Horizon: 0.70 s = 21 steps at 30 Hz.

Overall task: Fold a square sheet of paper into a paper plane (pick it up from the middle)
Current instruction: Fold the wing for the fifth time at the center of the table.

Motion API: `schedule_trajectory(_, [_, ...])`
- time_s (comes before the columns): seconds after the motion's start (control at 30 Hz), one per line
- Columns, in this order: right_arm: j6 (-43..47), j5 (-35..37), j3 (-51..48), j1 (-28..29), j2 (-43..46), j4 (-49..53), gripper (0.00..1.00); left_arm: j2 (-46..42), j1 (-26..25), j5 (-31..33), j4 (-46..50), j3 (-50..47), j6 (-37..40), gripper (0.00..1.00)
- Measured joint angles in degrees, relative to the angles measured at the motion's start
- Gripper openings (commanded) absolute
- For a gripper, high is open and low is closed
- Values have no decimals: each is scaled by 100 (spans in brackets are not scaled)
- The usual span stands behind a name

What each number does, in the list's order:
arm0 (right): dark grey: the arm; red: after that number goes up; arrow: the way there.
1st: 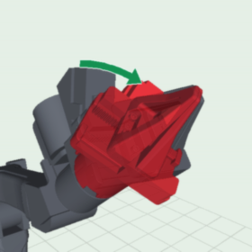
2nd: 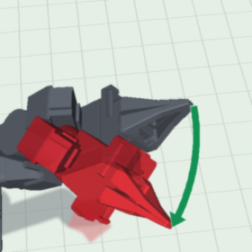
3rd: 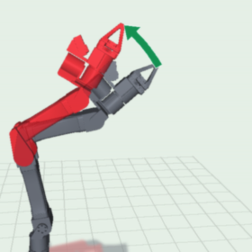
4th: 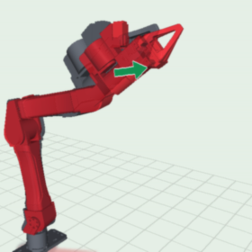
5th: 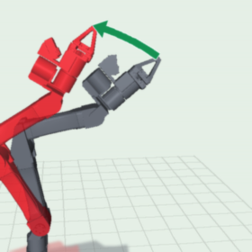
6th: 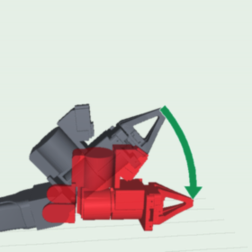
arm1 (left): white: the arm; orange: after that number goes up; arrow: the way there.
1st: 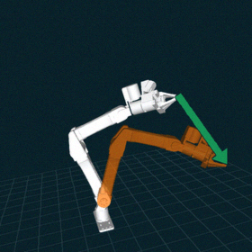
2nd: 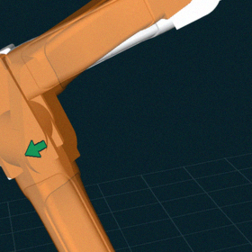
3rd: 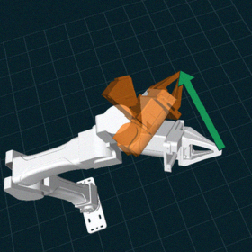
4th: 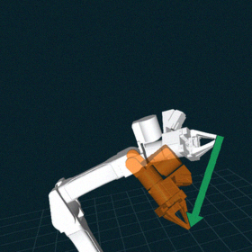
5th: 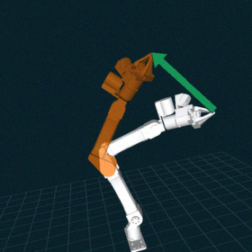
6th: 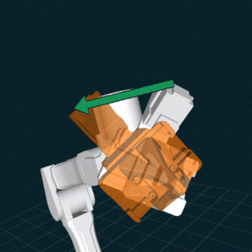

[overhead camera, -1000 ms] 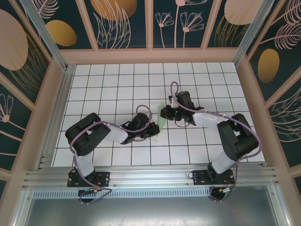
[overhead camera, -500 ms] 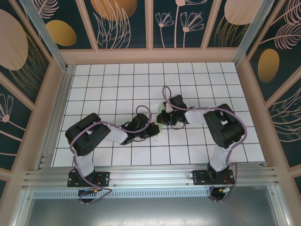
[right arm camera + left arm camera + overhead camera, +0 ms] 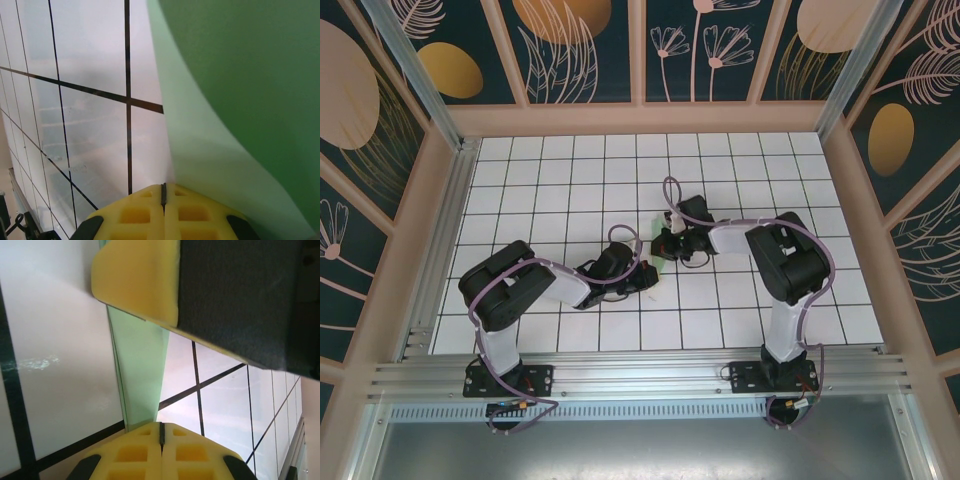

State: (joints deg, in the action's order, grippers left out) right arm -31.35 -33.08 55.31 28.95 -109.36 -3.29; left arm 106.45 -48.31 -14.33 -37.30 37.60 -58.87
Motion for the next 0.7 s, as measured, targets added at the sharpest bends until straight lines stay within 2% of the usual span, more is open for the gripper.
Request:
schedule_trajectory(0.33, [212, 70, 249, -127, -140, 122, 6, -72, -2, 0, 236, 55, 118, 2])
schedule_trajectory(0.57, [144, 284, 39, -44, 26, 42, 6, -833, -7, 2, 1165, 44, 157, 13])
schedule_trajectory(0.7, [-94, 501, -321, 98, 358, 59, 6, -1207, -13, 118, 1176, 44, 155, 14])
